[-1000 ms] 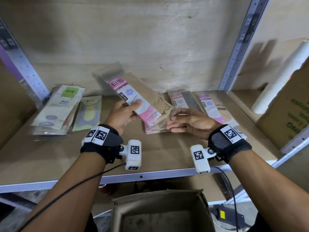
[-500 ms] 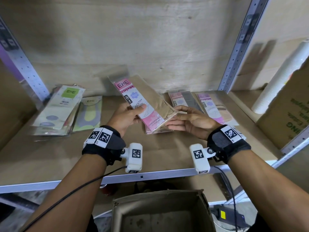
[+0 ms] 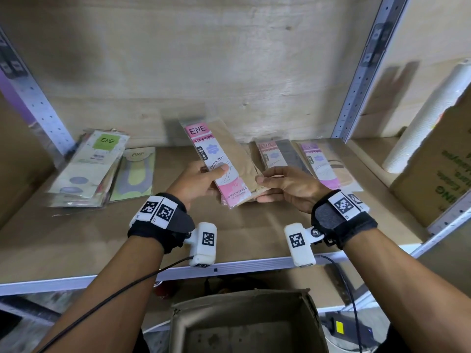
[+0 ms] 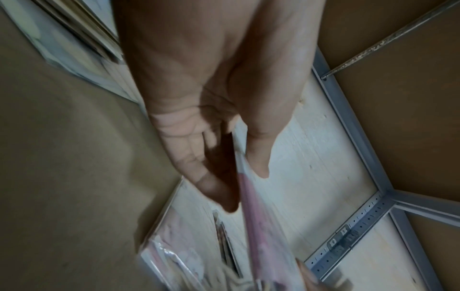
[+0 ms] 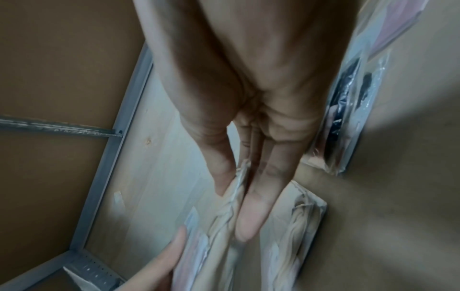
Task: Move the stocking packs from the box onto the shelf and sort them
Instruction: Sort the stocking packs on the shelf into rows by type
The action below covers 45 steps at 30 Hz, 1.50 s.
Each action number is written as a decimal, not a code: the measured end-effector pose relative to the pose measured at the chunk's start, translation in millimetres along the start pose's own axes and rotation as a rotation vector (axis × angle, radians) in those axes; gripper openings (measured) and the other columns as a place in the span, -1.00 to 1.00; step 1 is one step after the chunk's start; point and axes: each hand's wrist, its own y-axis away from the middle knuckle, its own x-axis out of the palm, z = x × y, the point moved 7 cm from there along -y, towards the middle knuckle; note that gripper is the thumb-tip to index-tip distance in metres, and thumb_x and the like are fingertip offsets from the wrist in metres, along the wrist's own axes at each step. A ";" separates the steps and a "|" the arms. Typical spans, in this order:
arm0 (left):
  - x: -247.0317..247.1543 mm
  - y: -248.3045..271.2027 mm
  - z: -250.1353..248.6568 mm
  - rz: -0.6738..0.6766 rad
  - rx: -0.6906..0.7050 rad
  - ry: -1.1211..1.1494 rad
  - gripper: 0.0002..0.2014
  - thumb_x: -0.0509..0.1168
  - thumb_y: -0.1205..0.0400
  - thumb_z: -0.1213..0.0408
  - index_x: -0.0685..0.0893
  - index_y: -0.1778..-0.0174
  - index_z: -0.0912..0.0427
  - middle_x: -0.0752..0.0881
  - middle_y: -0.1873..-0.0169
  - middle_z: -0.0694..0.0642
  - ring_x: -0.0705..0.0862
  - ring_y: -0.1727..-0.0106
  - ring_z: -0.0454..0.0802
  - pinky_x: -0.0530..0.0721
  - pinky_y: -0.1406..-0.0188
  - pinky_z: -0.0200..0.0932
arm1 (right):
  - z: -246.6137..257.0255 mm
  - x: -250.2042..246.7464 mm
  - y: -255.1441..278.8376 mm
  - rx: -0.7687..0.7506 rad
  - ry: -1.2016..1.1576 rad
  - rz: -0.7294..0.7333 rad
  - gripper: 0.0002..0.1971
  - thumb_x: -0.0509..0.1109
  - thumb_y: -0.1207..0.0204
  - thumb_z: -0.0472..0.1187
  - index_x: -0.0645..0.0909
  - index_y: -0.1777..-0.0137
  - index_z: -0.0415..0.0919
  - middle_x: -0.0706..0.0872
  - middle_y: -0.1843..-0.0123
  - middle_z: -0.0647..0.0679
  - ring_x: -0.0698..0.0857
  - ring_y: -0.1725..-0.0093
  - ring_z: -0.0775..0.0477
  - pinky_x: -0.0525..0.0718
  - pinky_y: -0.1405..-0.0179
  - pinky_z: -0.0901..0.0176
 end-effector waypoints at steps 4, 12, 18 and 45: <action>17.3 4.4 13.1 0.202 -0.171 0.084 -0.56 0.50 -0.55 -0.01 0.69 -0.25 0.15 0.87 -0.06 0.19 0.86 -0.08 0.19 0.85 0.04 -0.05 | 4.7 -4.8 -5.0 -0.047 -0.044 -0.071 -0.87 0.51 -0.52 -0.38 0.58 0.08 -0.31 0.82 -0.01 -0.33 0.84 0.13 -0.25 0.87 0.12 0.00; 10.3 -6.9 17.9 0.081 -0.119 0.109 -0.77 0.51 -0.56 0.46 0.79 -0.13 0.33 0.85 -0.09 0.22 0.87 -0.01 0.04 0.83 0.10 -0.25 | 4.7 -3.5 -14.8 -0.051 0.035 -0.166 -0.73 0.57 -0.47 -0.37 0.54 -0.04 -0.36 0.81 0.08 -0.38 0.85 0.27 -0.23 0.80 0.40 0.18; 3.0 -18.9 27.3 -0.078 -0.112 -0.054 -0.89 0.59 -0.48 0.43 0.83 0.14 0.23 0.86 0.06 0.31 0.77 0.23 0.06 0.80 0.32 -0.29 | 12.8 -9.7 -28.0 -0.118 0.445 -0.333 -0.81 0.63 -0.43 -0.29 0.64 0.18 -0.25 0.82 0.33 -0.21 0.80 0.38 -0.09 0.77 0.39 0.20; -1.6 -18.2 23.7 -0.184 -0.135 -0.451 -0.65 0.72 -0.31 0.27 0.87 0.02 0.26 0.88 0.09 0.14 0.88 0.24 0.03 0.87 0.06 -0.03 | 24.9 8.7 -18.1 -0.120 1.133 -0.417 -0.77 0.66 -0.36 -0.27 0.82 0.02 -0.36 0.84 0.04 -0.21 0.81 0.01 -0.15 0.81 -0.01 0.05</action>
